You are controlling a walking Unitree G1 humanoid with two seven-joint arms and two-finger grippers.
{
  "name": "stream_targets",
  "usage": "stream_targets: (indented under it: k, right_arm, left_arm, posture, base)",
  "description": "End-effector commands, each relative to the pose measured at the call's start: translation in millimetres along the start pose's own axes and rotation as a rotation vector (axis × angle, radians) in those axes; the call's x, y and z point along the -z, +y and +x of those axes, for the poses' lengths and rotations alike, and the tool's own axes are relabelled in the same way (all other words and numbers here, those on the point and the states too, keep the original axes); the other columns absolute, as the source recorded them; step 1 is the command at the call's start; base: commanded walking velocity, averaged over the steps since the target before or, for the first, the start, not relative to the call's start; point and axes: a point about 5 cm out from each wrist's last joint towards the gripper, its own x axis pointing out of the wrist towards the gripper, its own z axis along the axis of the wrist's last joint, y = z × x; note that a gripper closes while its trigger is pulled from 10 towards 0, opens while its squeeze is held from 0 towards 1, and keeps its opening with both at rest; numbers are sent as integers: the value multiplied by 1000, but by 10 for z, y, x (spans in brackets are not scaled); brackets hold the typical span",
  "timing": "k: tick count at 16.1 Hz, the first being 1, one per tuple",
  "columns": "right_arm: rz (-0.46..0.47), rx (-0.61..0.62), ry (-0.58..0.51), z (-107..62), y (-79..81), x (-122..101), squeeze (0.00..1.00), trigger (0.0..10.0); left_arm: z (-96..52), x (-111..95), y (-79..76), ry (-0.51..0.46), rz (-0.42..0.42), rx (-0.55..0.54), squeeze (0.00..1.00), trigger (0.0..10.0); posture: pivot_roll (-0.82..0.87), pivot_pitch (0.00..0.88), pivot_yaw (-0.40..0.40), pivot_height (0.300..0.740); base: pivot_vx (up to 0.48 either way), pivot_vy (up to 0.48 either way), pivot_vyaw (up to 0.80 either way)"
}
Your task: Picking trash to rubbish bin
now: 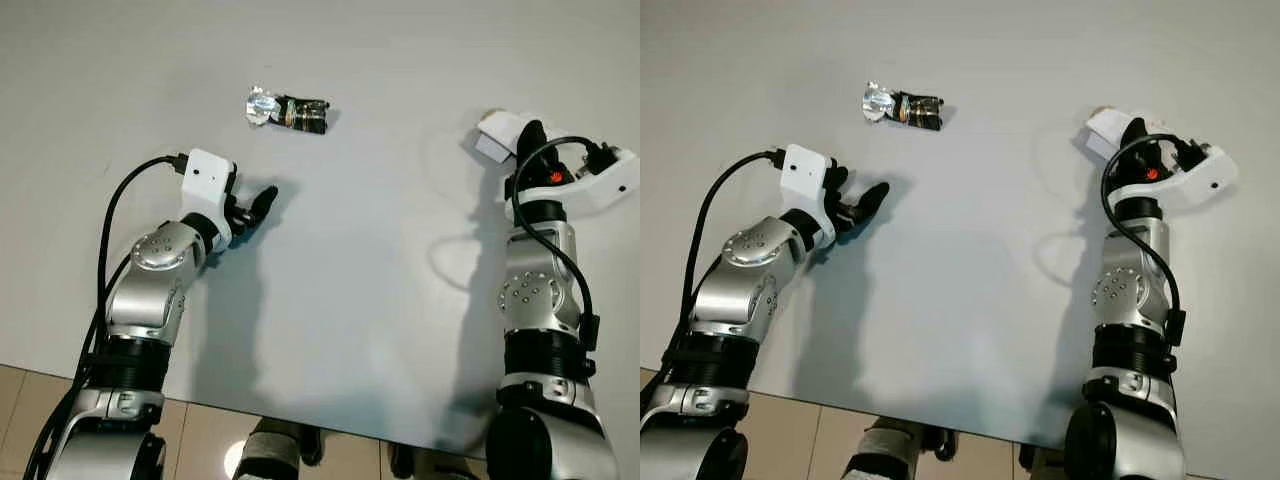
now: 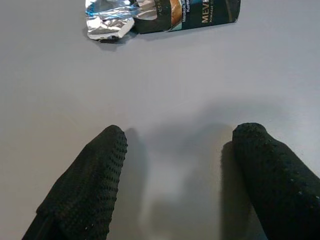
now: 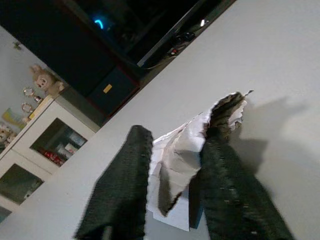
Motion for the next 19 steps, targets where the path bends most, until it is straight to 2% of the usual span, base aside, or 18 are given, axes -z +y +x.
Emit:
stream_targets:
  k: [1,4,6,7,8,9,10,14,16,19]
  right_arm:
    - [-20,-4,46,-66,31,112,0,0]
    - [-43,-38,29,-64,137,79,0,0]
    - [-52,-43,26,-61,145,62,0,0]
    - [-103,-36,32,-82,119,54,0,0]
    - [-153,-32,40,-103,103,53,0,3804]
    - [-176,-31,43,-112,99,53,0,3804]
    - [-287,-27,58,-167,70,48,0,10000]
    - [-471,-47,57,-352,80,-43,0,10000]
    - [-527,-39,75,-433,42,-42,0,10000]
    - [-588,-43,83,-483,47,-65,0,10000]
  left_arm:
    - [-5,21,-6,12,5,6,0,10000]
    - [17,14,-15,8,5,8,0,10000]
    - [37,5,-31,6,5,11,0,10000]
    - [53,-2,-58,0,-8,17,0,10000]
    - [65,-11,-88,-5,-26,25,0,10000]
    - [69,-16,-101,-8,-34,29,0,10000]
    - [116,-12,-183,-18,-54,42,0,10000]
    - [231,55,-419,-35,-120,72,0,10000]
    - [277,79,-529,-43,-152,84,0,10000]
    - [330,68,-587,-60,-171,82,0,10000]
  posture:
    - [441,320,144,740]
    - [438,314,146,740]
    - [434,309,145,740]
    - [424,301,144,740]
    - [415,296,141,740]
    - [415,296,141,740]
    - [377,279,123,740]
    - [277,235,72,740]
    - [248,218,59,740]
    - [231,202,48,740]
  base:
    - [0,0,0]
    - [0,0,0]
    - [0,0,0]
    - [0,0,0]
    - [0,0,0]
    - [0,0,0]
    - [0,0,0]
    - [0,0,0]
    - [0,0,0]
    - [0,0,0]
